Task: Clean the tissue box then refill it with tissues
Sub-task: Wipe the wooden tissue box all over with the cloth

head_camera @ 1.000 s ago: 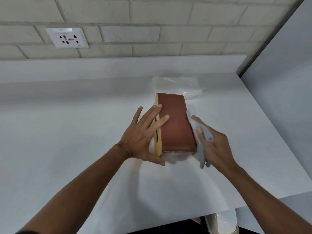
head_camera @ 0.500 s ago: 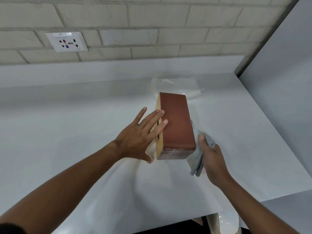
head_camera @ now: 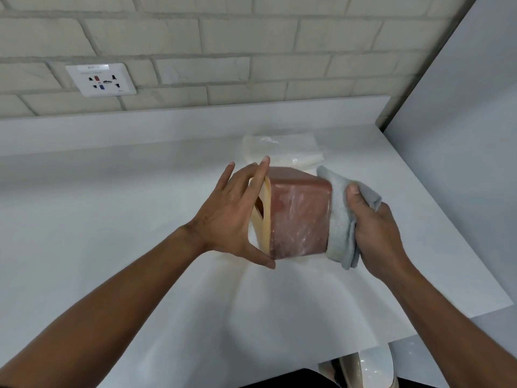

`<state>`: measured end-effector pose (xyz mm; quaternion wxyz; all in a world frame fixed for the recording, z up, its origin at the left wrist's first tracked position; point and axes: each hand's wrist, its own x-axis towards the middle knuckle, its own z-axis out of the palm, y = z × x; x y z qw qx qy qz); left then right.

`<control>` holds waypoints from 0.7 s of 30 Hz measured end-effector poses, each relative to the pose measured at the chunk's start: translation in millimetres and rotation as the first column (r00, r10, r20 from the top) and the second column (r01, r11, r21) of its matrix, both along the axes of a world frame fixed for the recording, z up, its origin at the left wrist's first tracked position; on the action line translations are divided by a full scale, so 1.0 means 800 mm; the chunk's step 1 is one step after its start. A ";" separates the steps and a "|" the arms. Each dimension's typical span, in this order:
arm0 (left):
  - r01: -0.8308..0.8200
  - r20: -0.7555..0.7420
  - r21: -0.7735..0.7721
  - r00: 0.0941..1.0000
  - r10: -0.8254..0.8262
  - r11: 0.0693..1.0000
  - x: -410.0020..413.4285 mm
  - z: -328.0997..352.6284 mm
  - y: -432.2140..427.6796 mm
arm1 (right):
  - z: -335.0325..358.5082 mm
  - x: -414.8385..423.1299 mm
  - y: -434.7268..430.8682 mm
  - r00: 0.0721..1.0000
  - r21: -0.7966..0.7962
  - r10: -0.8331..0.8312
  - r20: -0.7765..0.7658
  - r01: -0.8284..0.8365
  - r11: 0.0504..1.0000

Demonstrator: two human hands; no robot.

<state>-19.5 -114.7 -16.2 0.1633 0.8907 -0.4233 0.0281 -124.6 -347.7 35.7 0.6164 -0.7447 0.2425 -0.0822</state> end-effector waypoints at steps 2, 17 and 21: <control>-0.011 -0.133 -0.098 0.991 -0.002 0.995 0.003 0.006 -0.002 | 0.009 0.002 0.003 0.999 -0.033 0.002 0.036 -0.001 0.999; 0.016 -0.179 -0.199 0.982 -0.052 0.980 0.007 0.016 -0.009 | 0.023 0.012 0.006 0.998 -0.159 0.058 0.035 -0.052 0.986; -0.112 -0.371 -0.345 0.928 -0.026 0.932 0.012 0.023 -0.014 | 0.032 0.023 0.001 0.998 -0.188 0.050 0.043 -0.041 0.981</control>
